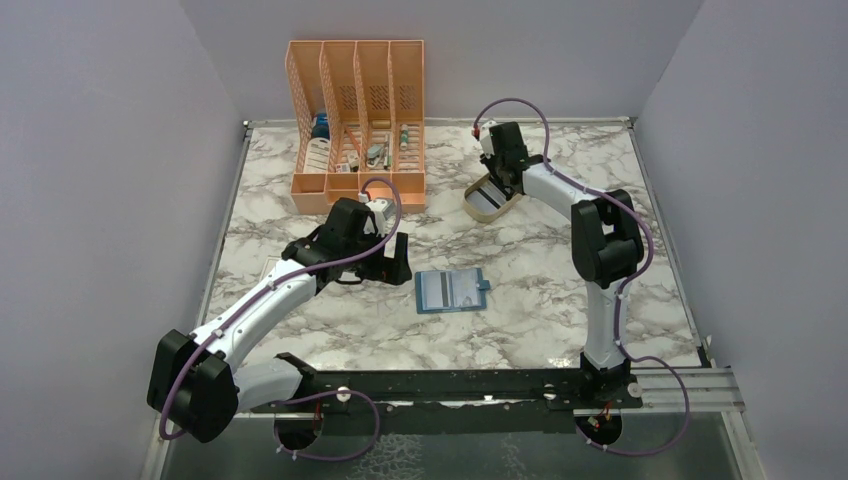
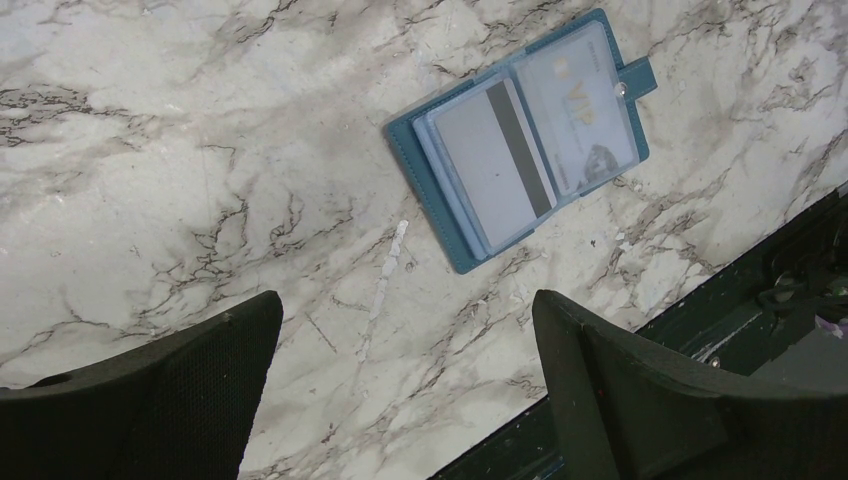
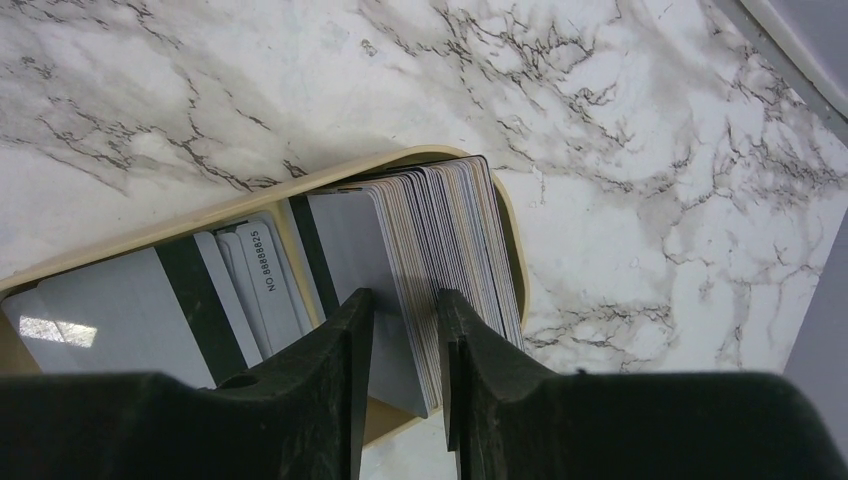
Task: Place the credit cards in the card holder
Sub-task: Pick up the credit card from the storage box.
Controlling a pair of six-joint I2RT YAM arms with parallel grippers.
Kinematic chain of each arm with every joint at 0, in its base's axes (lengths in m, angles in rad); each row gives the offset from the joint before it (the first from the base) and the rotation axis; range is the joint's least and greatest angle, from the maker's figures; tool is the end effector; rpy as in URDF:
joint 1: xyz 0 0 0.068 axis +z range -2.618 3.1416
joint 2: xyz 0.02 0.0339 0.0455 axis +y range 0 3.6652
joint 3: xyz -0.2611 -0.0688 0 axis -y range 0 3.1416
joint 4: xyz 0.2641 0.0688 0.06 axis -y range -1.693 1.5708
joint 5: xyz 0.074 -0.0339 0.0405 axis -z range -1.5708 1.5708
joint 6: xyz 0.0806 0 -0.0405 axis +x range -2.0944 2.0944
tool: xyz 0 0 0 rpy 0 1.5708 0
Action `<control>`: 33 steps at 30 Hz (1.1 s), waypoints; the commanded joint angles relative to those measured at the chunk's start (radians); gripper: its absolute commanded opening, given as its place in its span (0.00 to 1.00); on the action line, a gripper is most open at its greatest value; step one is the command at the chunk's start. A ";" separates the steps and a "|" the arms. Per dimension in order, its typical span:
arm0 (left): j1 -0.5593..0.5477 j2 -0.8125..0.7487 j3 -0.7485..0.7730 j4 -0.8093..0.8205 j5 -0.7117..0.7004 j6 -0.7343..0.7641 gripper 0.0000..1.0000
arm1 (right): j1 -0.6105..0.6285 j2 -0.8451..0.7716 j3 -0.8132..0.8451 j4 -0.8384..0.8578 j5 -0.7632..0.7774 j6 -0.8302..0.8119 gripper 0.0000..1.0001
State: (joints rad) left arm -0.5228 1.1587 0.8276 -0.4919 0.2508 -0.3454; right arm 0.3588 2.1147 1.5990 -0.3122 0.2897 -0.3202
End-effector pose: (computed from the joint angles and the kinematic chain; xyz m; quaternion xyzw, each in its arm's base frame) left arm 0.2396 -0.1612 0.2121 0.1273 0.9159 -0.2580 0.2798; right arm 0.4919 0.1599 0.1475 -0.2577 0.8869 -0.1275 0.3617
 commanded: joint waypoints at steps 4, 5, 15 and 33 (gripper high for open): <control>0.007 -0.014 0.028 0.001 -0.012 0.011 0.99 | -0.009 -0.023 -0.016 0.026 0.051 -0.005 0.27; 0.007 -0.015 0.028 0.001 -0.013 0.011 0.99 | -0.009 -0.026 -0.017 0.028 0.052 -0.002 0.27; 0.008 -0.020 0.027 0.002 -0.013 0.011 0.99 | -0.009 -0.010 0.019 -0.005 0.071 0.001 0.27; 0.012 -0.024 0.024 0.003 -0.009 0.009 0.99 | -0.009 -0.021 0.024 -0.008 0.063 0.015 0.18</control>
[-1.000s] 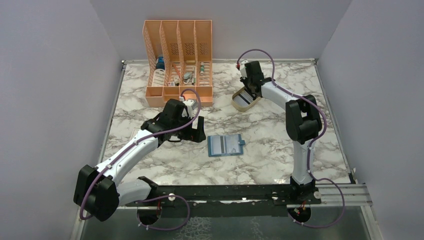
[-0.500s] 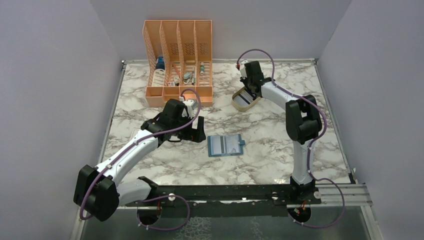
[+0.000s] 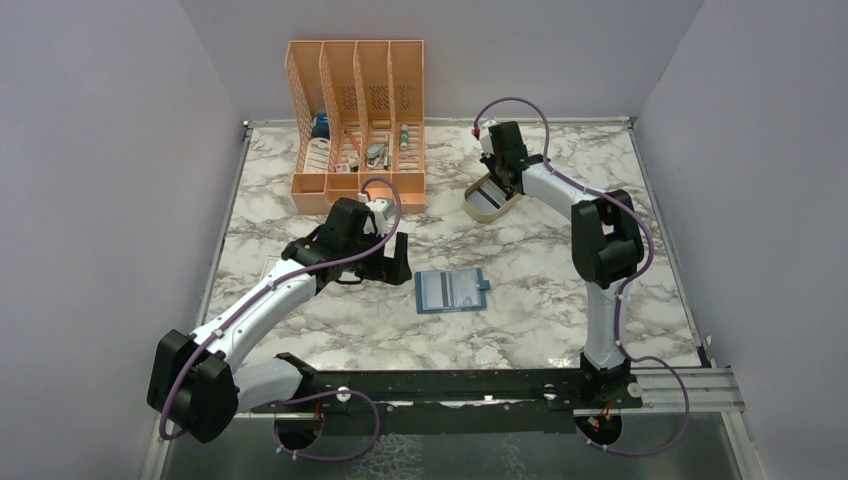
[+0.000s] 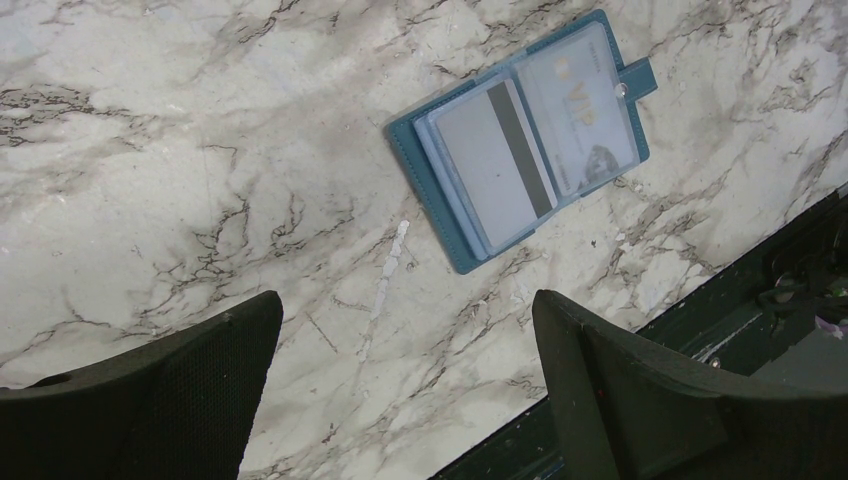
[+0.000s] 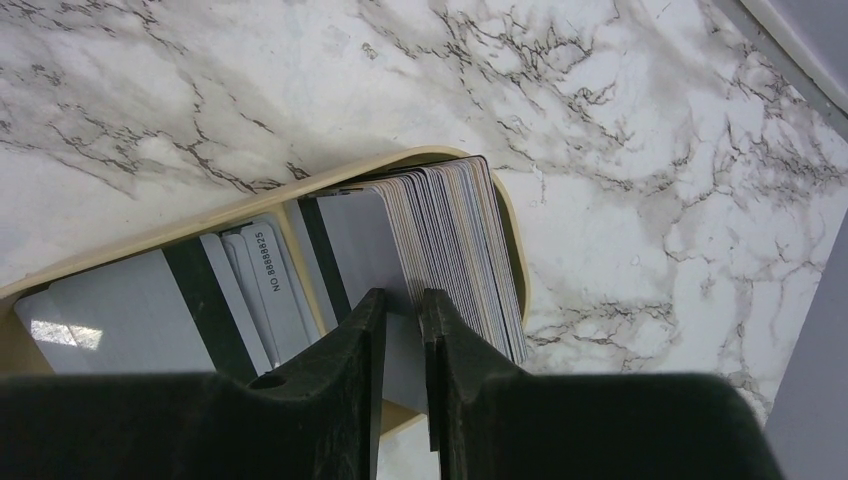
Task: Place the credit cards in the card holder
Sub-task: Pick up the credit card from the storage box.
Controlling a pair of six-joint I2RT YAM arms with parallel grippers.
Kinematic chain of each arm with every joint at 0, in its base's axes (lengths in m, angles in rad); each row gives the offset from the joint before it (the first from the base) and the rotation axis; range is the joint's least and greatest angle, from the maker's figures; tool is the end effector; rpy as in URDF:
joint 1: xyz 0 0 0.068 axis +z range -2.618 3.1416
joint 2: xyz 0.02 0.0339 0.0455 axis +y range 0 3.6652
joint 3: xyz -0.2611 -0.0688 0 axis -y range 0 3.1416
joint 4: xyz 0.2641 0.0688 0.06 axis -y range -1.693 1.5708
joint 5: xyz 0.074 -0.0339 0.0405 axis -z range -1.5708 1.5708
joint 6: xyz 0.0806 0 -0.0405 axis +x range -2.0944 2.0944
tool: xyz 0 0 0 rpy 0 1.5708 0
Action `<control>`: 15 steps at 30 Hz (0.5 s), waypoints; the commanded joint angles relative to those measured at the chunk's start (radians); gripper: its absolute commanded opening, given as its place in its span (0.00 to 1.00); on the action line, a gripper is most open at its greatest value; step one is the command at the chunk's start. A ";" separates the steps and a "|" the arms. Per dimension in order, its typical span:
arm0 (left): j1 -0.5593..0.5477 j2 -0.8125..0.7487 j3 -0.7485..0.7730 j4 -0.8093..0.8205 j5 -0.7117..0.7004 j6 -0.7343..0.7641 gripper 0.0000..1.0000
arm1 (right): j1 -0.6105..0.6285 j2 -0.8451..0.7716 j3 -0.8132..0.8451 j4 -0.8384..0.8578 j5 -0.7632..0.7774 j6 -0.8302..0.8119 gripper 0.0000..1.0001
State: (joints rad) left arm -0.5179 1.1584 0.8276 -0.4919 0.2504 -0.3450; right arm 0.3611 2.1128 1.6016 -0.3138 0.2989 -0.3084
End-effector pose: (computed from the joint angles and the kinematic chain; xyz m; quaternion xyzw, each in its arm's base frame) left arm 0.2404 -0.1600 0.2122 0.1252 0.9162 -0.2572 0.2807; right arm 0.4919 0.1604 0.1494 -0.2513 0.8876 -0.1291 0.3638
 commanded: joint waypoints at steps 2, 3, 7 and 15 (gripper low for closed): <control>0.009 -0.023 0.022 0.003 -0.007 0.009 0.99 | -0.012 -0.021 0.022 -0.011 0.043 0.007 0.17; 0.009 -0.023 0.023 0.003 -0.006 0.009 0.99 | -0.011 -0.022 0.026 -0.020 0.032 0.013 0.17; 0.014 -0.024 0.021 0.005 0.003 0.008 0.99 | -0.010 -0.034 0.028 -0.048 -0.003 0.040 0.15; 0.024 -0.025 0.019 0.008 0.014 0.008 0.99 | -0.010 -0.061 0.034 -0.065 -0.022 0.053 0.10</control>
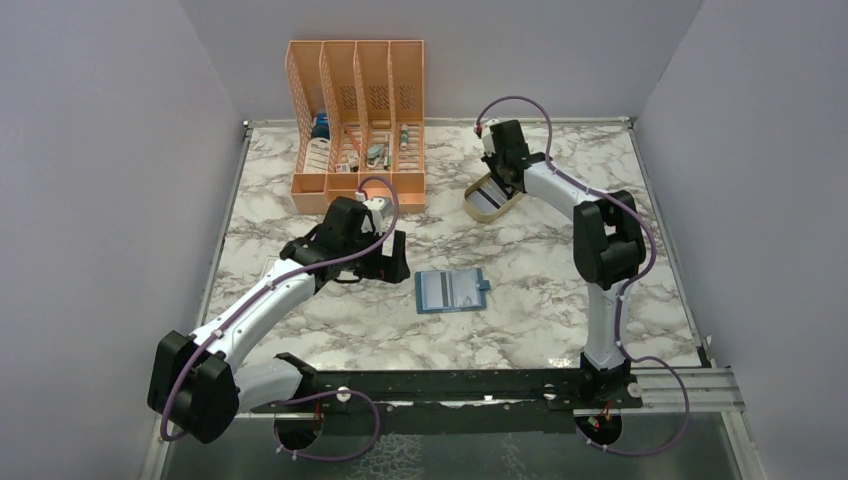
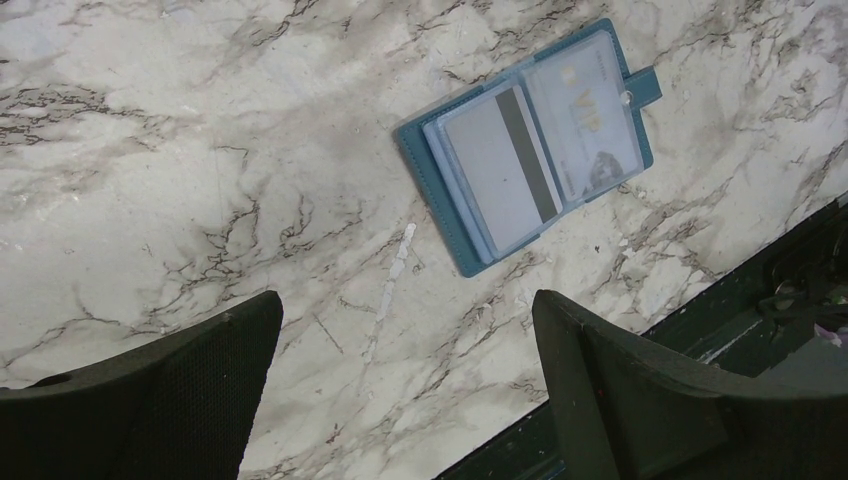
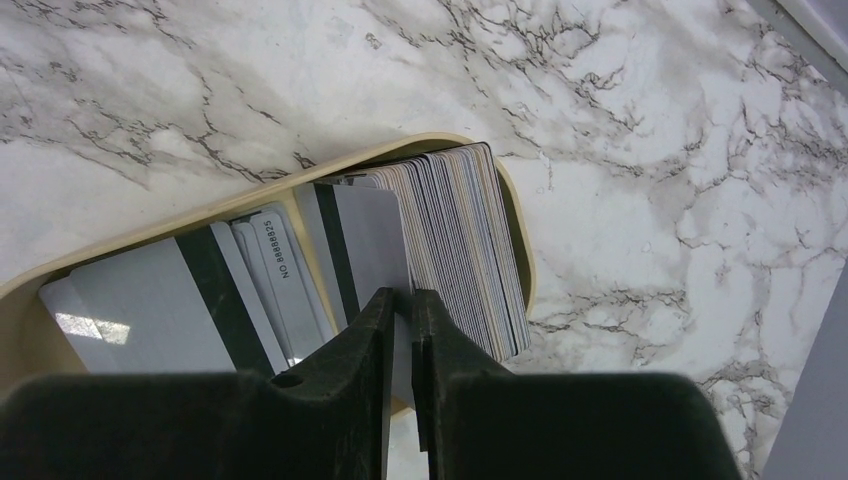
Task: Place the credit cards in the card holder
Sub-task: Pick up the credit card from the storage box.
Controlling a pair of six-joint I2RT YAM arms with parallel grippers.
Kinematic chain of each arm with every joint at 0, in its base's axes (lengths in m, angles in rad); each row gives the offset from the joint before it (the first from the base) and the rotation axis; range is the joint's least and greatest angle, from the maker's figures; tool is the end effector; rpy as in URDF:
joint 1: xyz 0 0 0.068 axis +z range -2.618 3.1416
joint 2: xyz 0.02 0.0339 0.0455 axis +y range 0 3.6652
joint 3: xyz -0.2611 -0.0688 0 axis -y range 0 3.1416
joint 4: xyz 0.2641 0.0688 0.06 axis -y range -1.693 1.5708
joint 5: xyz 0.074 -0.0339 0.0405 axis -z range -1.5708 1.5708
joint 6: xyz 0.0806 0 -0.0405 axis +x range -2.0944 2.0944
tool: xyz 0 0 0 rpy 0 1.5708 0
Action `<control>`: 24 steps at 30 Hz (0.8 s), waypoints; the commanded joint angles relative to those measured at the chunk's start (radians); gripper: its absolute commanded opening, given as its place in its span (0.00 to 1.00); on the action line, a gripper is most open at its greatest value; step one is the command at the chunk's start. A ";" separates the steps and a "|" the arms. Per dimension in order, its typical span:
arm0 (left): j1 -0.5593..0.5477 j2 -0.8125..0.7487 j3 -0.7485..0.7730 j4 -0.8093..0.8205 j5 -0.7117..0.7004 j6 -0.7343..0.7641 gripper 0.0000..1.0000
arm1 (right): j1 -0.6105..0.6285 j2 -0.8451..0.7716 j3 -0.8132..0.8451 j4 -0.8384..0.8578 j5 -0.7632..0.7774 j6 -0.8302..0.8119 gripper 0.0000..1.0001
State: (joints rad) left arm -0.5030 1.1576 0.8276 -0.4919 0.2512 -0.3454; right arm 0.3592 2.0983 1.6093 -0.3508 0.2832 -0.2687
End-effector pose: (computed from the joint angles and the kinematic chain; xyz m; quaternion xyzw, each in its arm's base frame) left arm 0.2427 -0.1564 0.2124 0.1184 0.9169 -0.2556 0.2827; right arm 0.4890 0.1595 0.1553 -0.2376 0.8950 -0.1157 0.3594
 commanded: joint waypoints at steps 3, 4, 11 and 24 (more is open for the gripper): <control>0.014 -0.021 0.018 0.009 0.020 0.007 0.99 | -0.008 -0.059 0.029 -0.038 -0.017 0.018 0.08; 0.016 -0.021 0.018 0.009 0.021 0.006 0.99 | -0.008 -0.065 0.026 -0.037 -0.023 0.019 0.06; 0.037 -0.021 0.015 0.012 0.029 0.003 0.99 | -0.008 -0.106 0.011 -0.050 -0.069 0.029 0.01; 0.053 -0.025 0.004 0.031 0.042 -0.028 0.98 | -0.008 -0.207 -0.014 -0.111 -0.204 0.149 0.01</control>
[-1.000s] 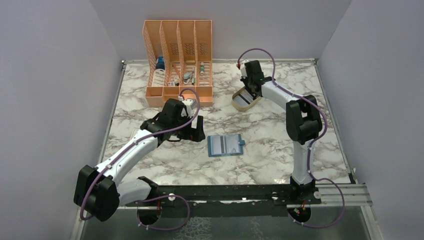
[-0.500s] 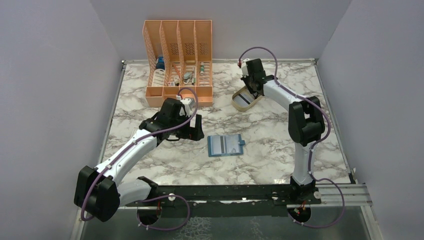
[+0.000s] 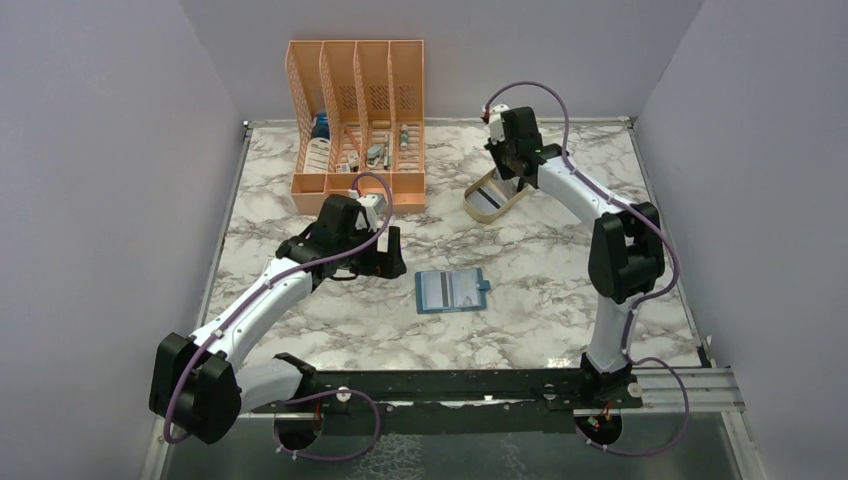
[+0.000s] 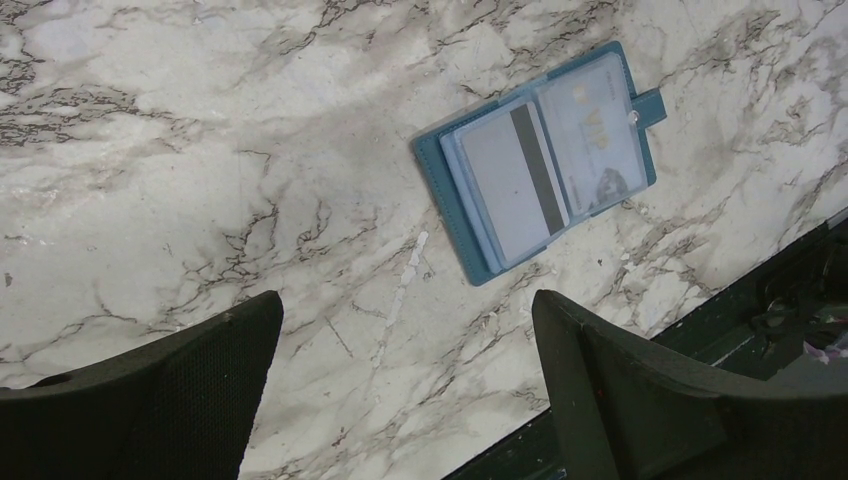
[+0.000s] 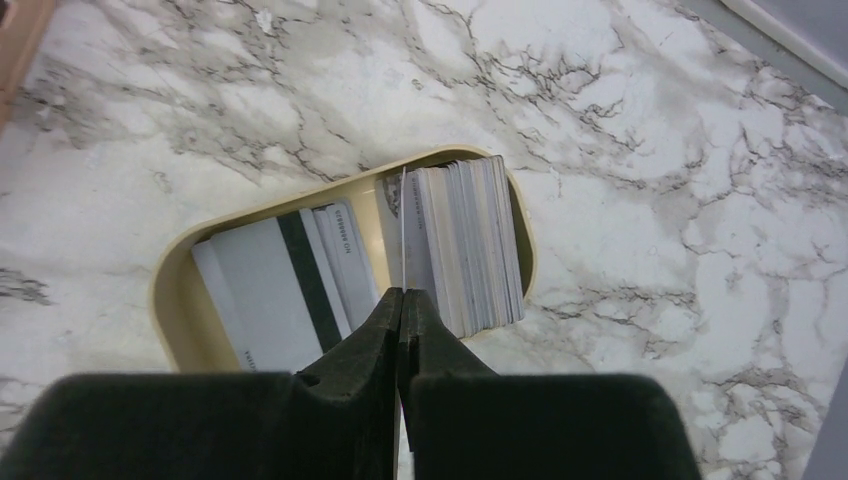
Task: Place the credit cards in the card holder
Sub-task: Pick up the credit card from the storage box.
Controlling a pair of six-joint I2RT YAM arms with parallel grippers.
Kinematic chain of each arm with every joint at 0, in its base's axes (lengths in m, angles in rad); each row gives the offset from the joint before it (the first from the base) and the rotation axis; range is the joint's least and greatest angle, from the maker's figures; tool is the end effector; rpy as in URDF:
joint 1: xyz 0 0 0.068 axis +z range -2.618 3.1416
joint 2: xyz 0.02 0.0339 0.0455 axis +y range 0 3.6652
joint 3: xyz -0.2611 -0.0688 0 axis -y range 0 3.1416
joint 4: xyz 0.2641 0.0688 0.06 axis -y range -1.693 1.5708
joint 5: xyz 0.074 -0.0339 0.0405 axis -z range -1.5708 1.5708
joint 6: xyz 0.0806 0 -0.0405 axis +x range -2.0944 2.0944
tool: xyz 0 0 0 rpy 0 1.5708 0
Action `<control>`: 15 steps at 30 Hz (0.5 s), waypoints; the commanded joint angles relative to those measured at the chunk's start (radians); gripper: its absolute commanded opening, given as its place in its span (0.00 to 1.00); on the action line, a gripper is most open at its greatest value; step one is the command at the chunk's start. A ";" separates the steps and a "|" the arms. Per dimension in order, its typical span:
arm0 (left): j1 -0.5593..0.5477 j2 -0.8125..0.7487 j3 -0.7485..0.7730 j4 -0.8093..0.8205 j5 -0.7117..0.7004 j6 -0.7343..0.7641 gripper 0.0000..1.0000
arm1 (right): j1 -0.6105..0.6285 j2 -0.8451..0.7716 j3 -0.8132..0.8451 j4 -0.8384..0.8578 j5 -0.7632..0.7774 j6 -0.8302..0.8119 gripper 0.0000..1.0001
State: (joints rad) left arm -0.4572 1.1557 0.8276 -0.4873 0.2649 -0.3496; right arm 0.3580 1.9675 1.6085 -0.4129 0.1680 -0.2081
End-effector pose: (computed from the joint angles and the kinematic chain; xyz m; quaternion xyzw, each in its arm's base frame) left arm 0.2492 -0.1461 0.2136 0.0982 0.9174 -0.2564 0.2880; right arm 0.4723 0.1623 0.2107 -0.2251 0.8906 -0.0481 0.3922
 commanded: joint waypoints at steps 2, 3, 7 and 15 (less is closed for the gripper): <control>0.008 -0.027 -0.004 0.036 0.037 -0.050 0.97 | -0.007 -0.117 -0.036 -0.064 -0.120 0.148 0.01; 0.008 -0.030 -0.010 0.043 0.049 -0.066 0.97 | -0.007 -0.139 -0.063 -0.066 -0.121 0.195 0.01; 0.007 -0.039 -0.021 0.089 0.145 -0.156 0.95 | -0.007 -0.236 -0.153 -0.085 -0.226 0.338 0.01; 0.006 -0.069 -0.007 0.231 0.217 -0.343 0.87 | 0.000 -0.496 -0.461 0.085 -0.535 0.558 0.01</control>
State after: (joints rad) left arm -0.4572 1.1213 0.8165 -0.3756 0.4095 -0.5655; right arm 0.3580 1.5787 1.2598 -0.4404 -0.1574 0.1989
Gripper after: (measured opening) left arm 0.891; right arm 0.014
